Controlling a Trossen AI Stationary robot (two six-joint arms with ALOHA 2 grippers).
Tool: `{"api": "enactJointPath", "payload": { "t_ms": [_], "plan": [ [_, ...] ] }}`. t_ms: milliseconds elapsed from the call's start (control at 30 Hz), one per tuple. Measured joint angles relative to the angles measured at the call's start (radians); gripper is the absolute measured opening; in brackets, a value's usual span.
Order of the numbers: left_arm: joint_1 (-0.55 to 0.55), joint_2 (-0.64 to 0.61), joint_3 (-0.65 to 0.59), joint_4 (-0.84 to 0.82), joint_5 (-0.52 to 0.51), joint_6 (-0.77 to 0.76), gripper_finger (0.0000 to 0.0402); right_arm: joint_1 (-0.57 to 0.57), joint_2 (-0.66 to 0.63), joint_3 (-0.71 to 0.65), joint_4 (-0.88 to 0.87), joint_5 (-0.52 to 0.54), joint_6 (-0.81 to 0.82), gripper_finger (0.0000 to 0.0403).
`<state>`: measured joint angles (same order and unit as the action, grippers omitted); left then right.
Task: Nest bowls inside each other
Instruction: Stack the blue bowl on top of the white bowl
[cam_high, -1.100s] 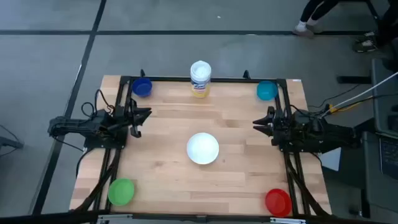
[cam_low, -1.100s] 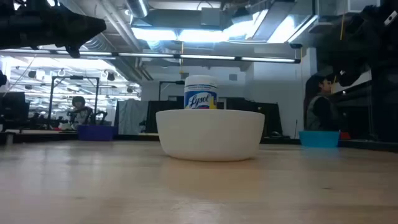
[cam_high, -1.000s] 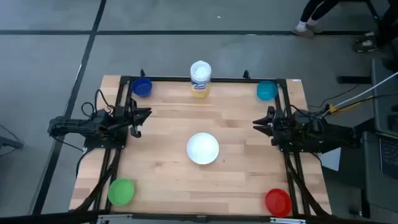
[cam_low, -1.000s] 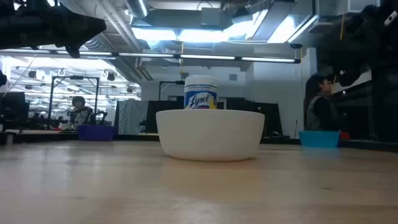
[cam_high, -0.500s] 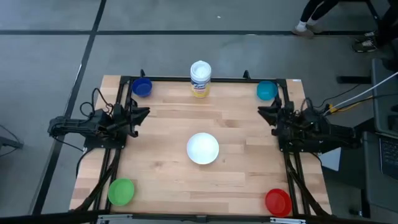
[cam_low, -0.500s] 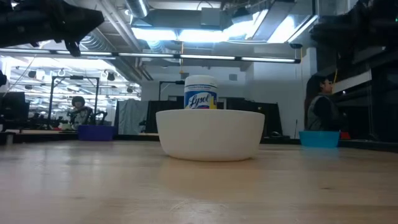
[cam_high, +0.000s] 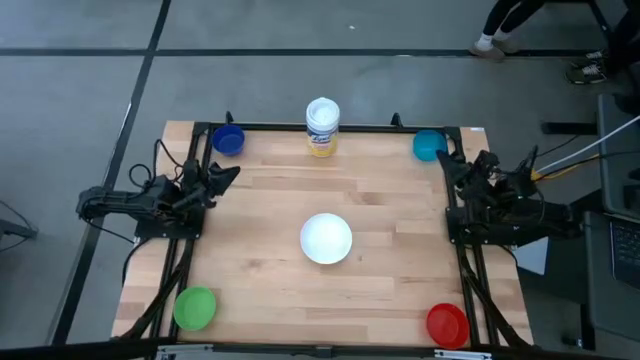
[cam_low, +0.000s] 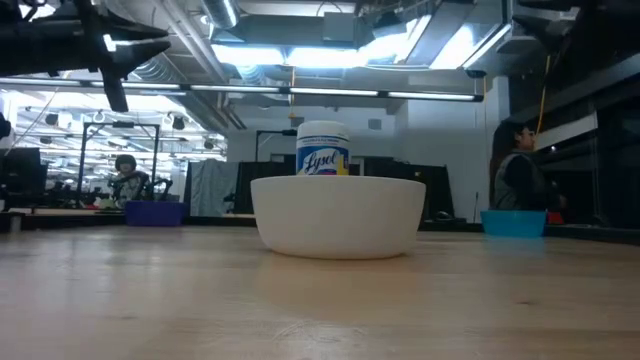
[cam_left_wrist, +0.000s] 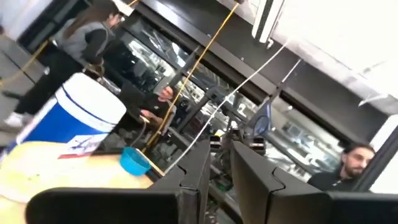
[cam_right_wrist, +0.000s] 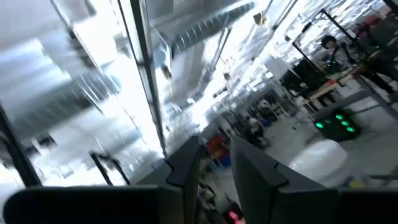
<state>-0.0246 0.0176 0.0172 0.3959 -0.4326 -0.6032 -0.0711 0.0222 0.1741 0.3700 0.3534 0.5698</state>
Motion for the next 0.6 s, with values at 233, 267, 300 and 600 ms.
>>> {"api": "enactJointPath", "payload": {
  "t_ms": [233, 267, 300, 600],
  "plan": [
    [0.000, 0.193, 0.264, -0.061, 0.066, 0.179, 0.0061, 0.000, 0.316, 0.175, 0.034, -0.004, -0.018, 0.0087],
    [0.000, 0.240, 0.330, -0.137, 0.069, 0.214, 0.0061, 0.000, 0.390, 0.221, -0.001, -0.013, -0.041, 0.0088],
    [0.000, 0.290, 0.399, -0.248, 0.070, 0.233, 0.0061, 0.000, 0.462, 0.271, -0.042, -0.033, -0.064, 0.0089],
    [0.054, 0.754, 0.794, -1.131, 0.096, 0.166, 0.0061, -0.042, 1.020, 0.832, -0.869, -0.170, -0.111, 0.0110]
  ]
}}
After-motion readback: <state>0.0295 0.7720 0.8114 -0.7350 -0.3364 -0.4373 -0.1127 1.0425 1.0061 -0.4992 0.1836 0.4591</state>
